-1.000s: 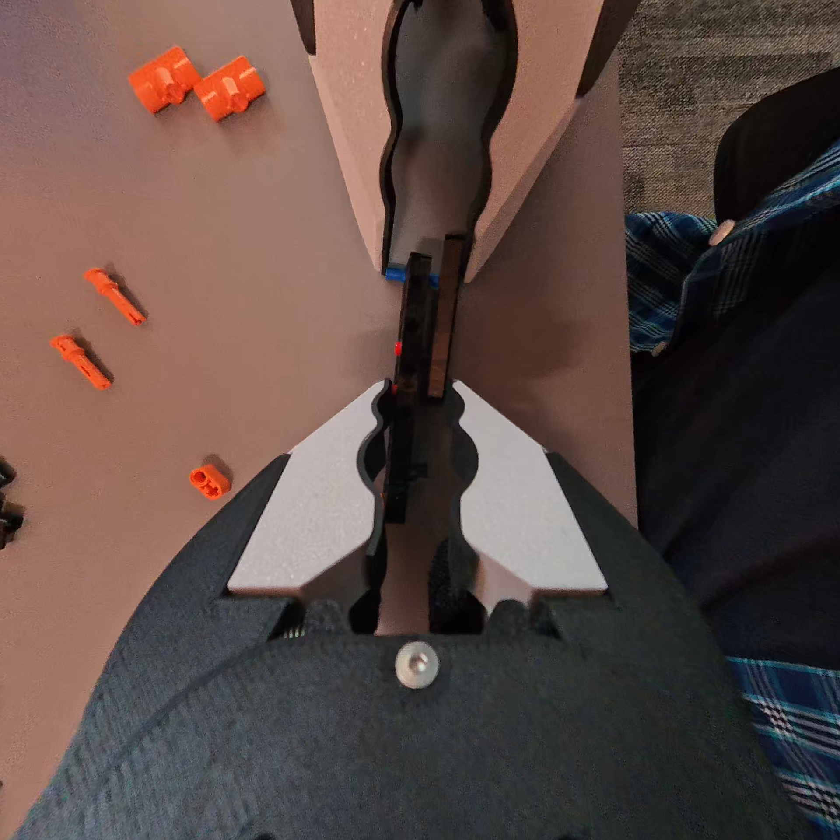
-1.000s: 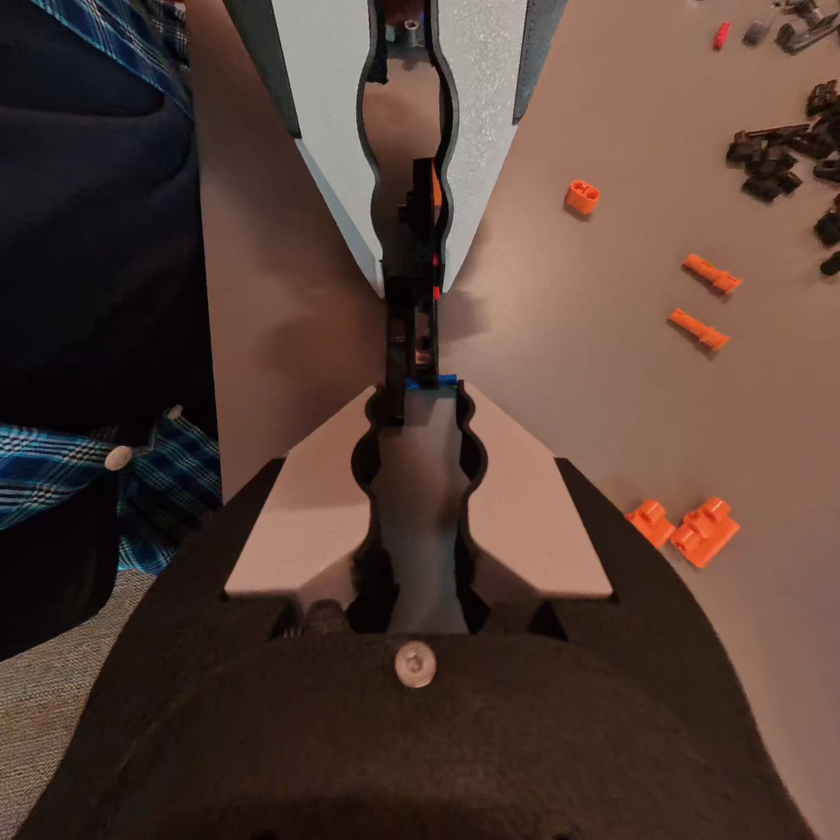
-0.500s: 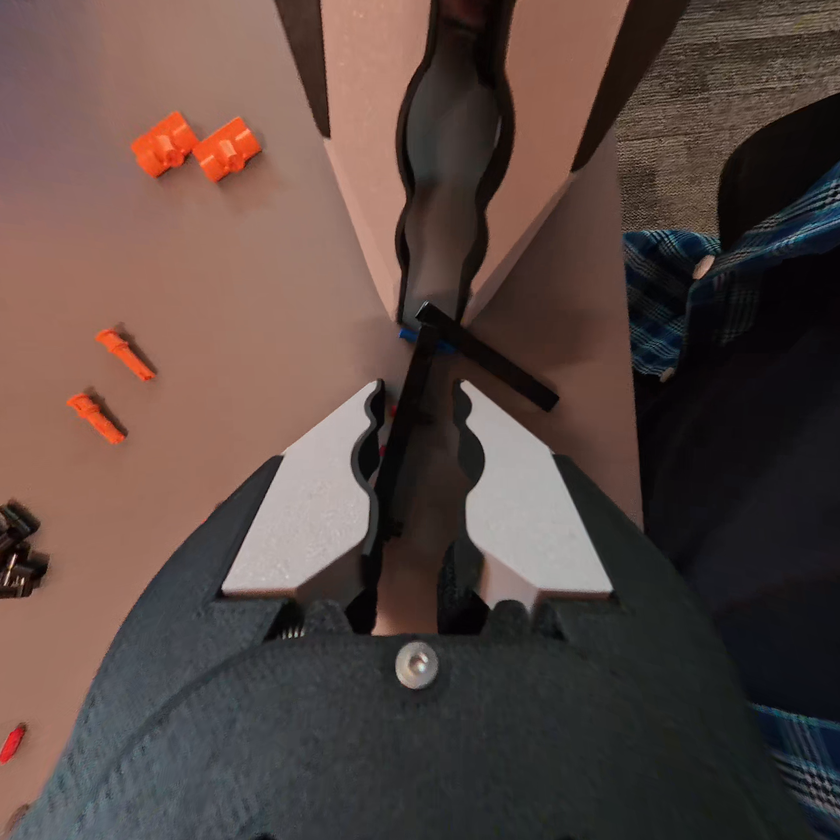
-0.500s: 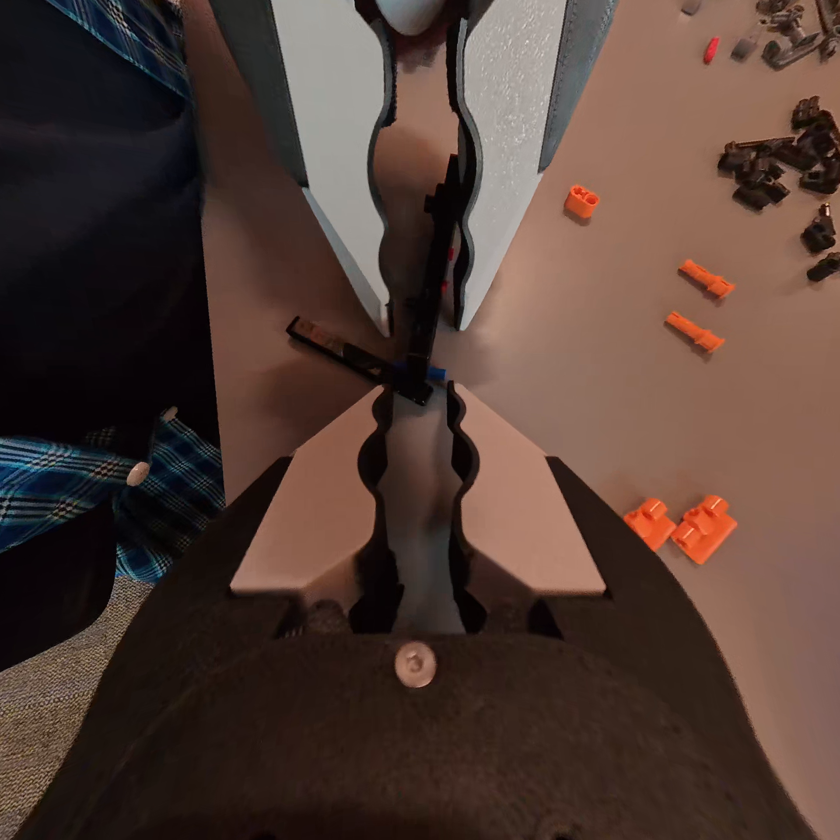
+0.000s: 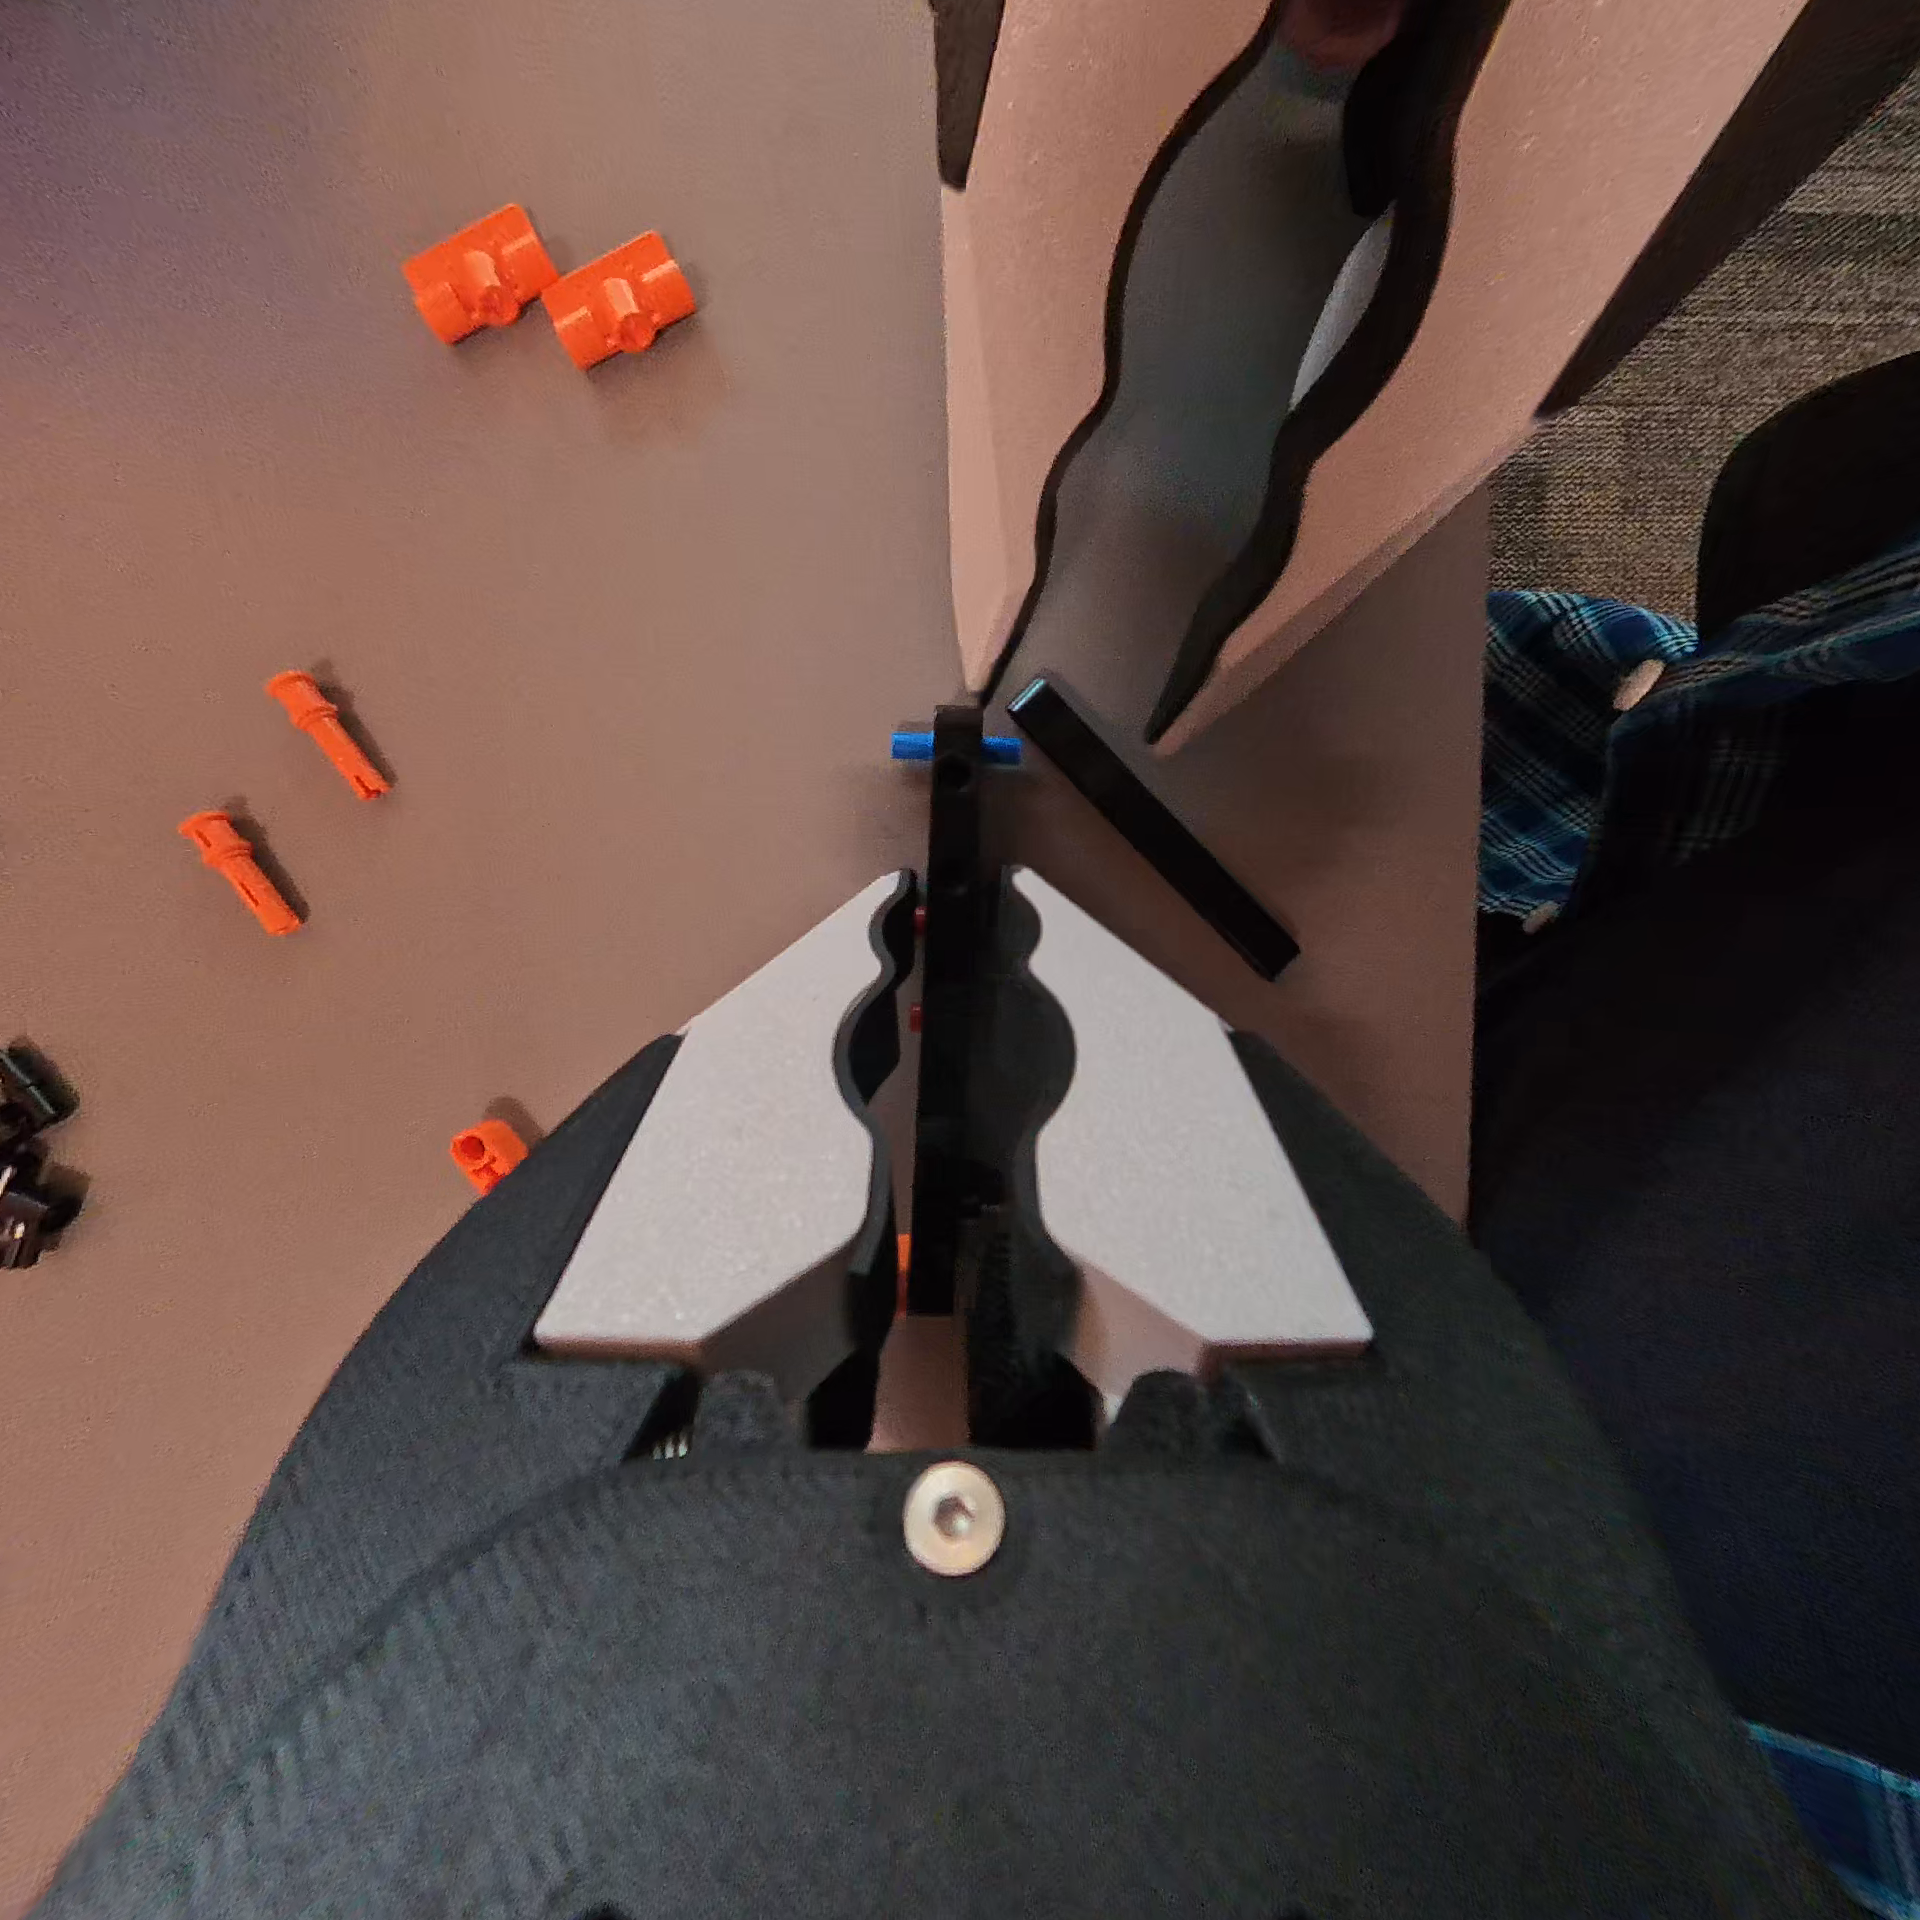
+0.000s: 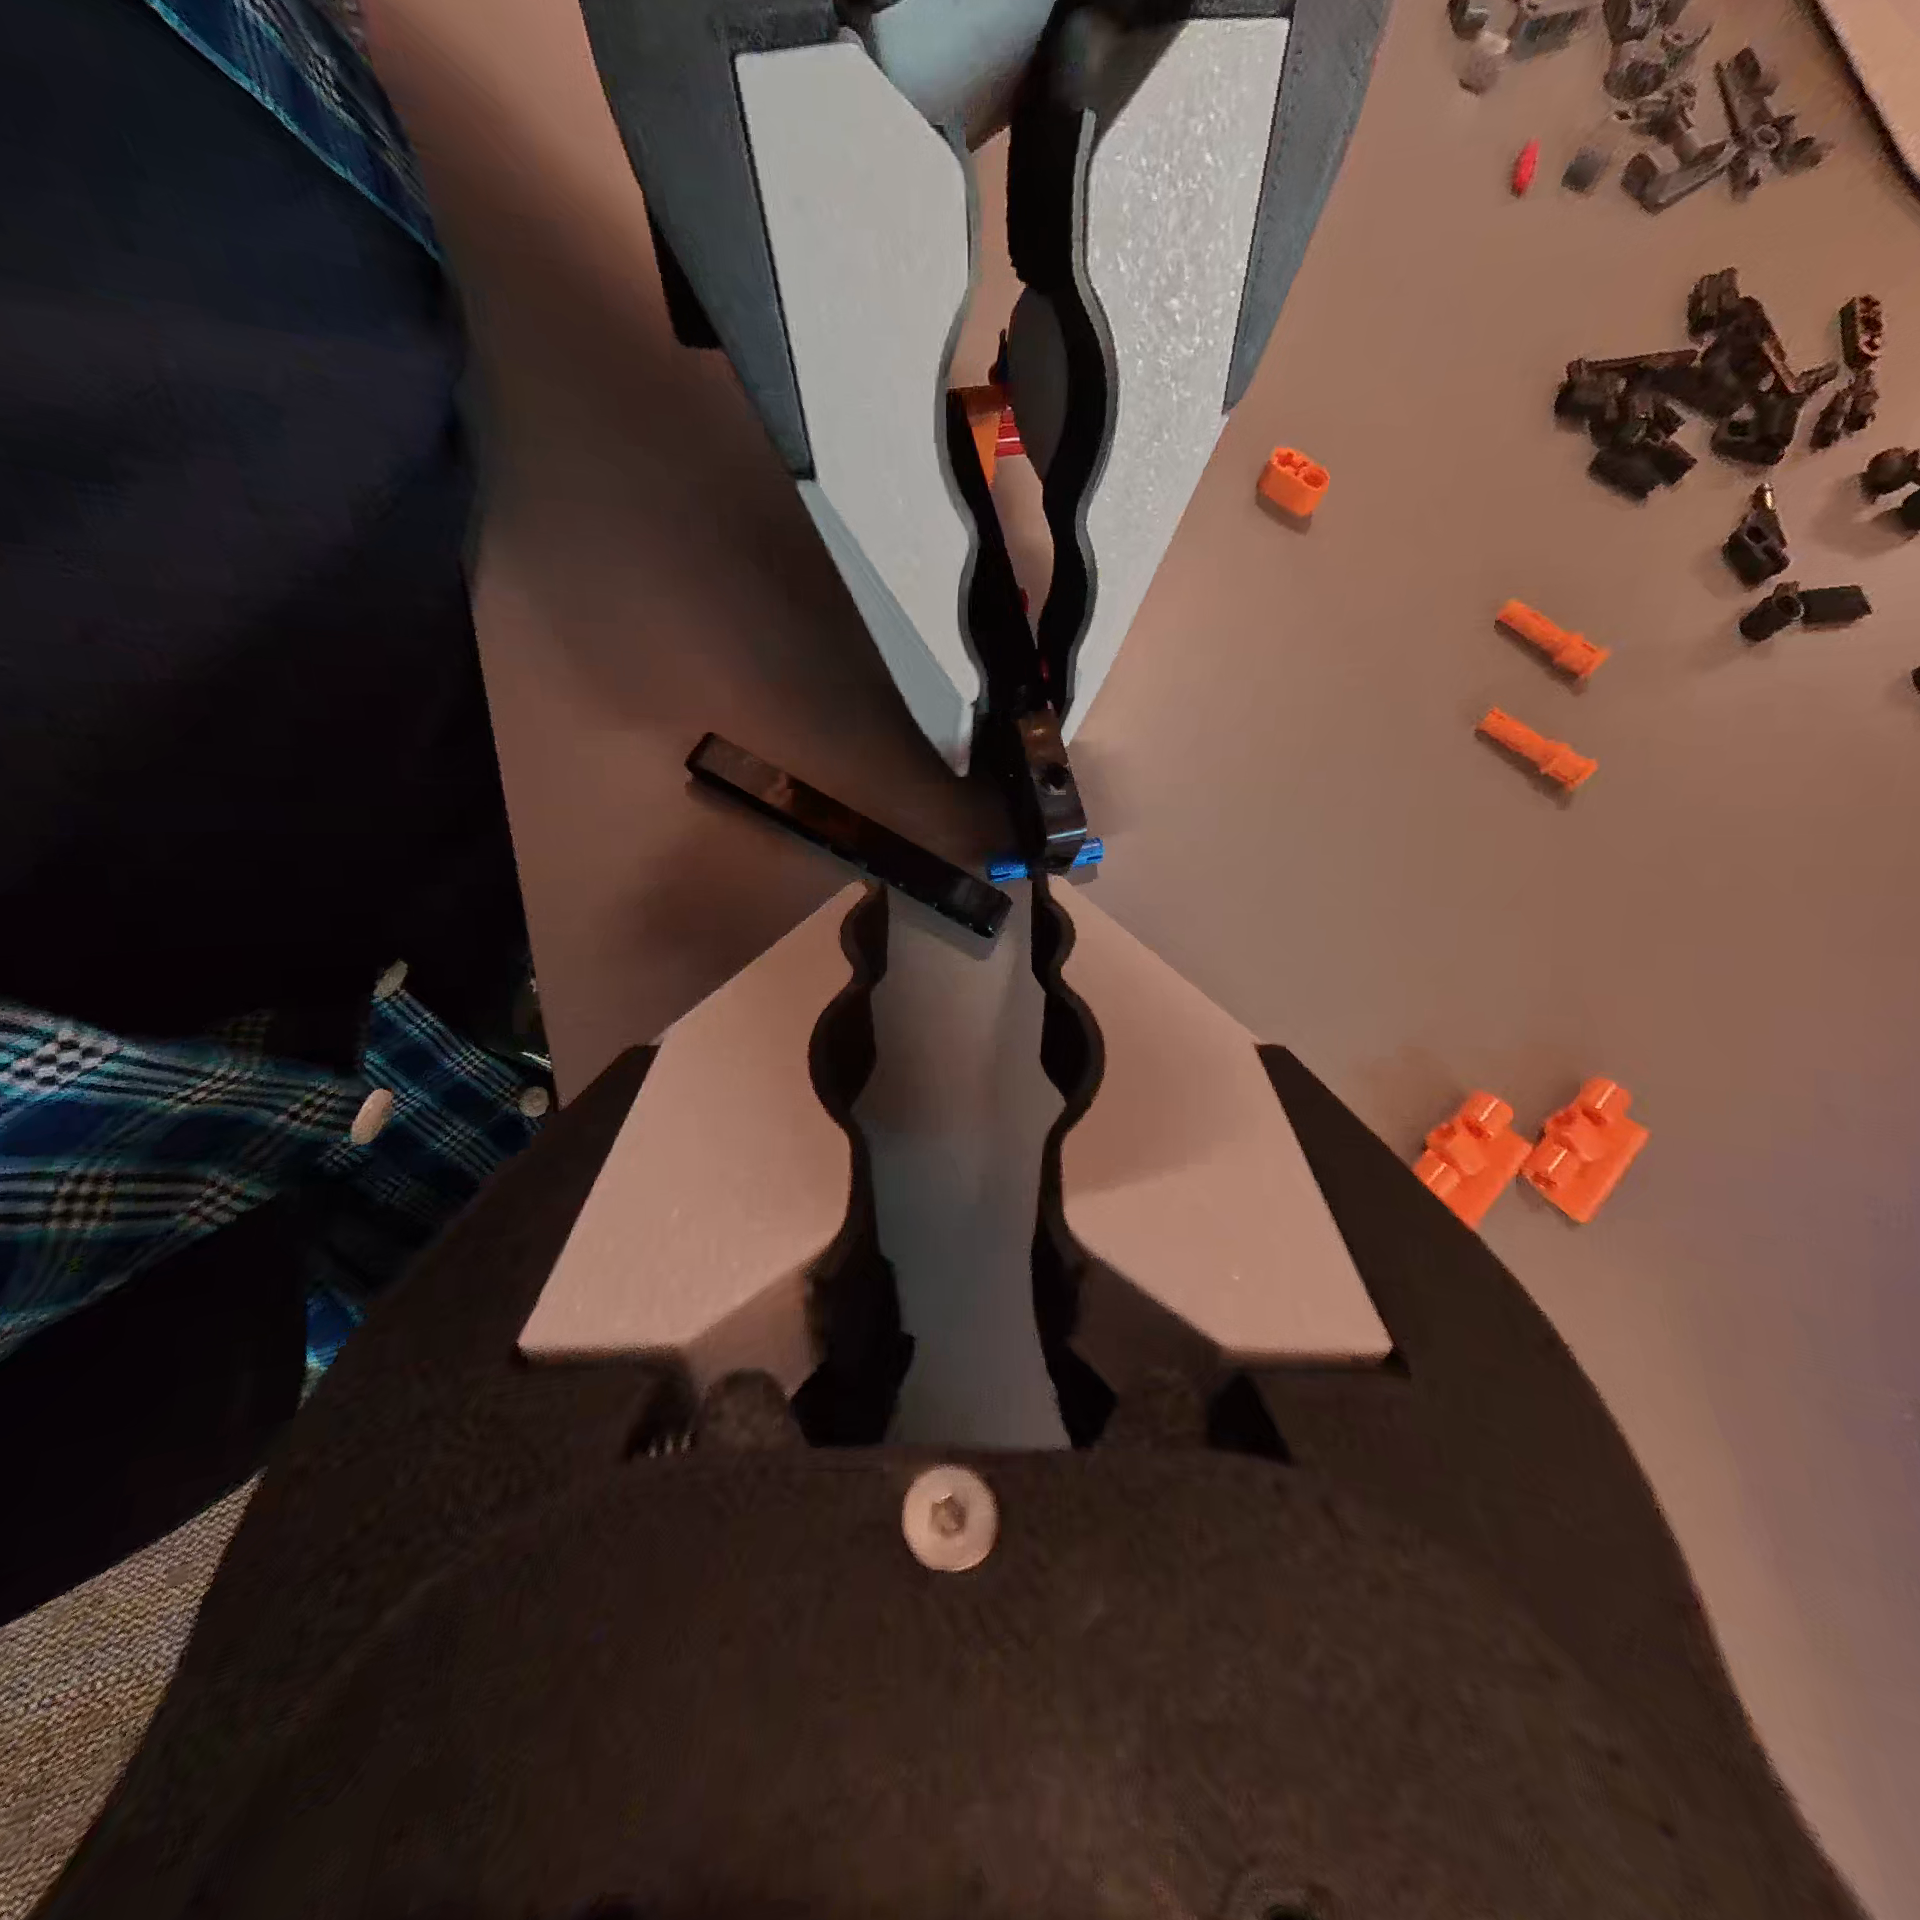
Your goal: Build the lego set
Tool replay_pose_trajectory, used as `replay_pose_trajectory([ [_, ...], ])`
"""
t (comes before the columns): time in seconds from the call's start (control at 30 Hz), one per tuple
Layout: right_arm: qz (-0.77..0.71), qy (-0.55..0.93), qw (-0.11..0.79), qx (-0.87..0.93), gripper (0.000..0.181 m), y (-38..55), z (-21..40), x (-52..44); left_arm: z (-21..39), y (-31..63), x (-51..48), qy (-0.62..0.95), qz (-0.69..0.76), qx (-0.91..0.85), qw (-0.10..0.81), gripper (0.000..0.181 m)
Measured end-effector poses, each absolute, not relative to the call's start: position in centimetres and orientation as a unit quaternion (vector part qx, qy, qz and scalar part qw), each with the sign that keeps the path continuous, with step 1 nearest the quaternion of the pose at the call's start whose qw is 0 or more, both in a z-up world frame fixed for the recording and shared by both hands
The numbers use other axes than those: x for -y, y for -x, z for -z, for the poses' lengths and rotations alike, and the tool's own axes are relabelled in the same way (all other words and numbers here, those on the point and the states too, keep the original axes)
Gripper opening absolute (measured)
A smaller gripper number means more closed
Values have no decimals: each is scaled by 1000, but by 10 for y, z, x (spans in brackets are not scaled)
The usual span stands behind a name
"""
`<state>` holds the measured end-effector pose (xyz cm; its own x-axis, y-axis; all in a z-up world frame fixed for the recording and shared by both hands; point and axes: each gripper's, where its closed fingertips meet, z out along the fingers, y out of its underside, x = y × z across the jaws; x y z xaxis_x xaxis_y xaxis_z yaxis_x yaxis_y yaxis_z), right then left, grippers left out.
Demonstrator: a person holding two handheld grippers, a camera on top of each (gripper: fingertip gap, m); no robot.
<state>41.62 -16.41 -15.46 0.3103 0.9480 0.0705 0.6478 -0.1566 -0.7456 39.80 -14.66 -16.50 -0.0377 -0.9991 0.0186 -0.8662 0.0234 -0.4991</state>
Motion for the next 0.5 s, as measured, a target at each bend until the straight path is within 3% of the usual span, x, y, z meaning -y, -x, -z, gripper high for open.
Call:
replay_pose_trajectory([
  [0.17,-212,723,339,563,10,-410,162,168,165,-397,147,676,189,-689,179,14],
  [0.5,-188,728,356,555,8,-414,161,167,165,-393,151,678,190,-686,183,12],
])
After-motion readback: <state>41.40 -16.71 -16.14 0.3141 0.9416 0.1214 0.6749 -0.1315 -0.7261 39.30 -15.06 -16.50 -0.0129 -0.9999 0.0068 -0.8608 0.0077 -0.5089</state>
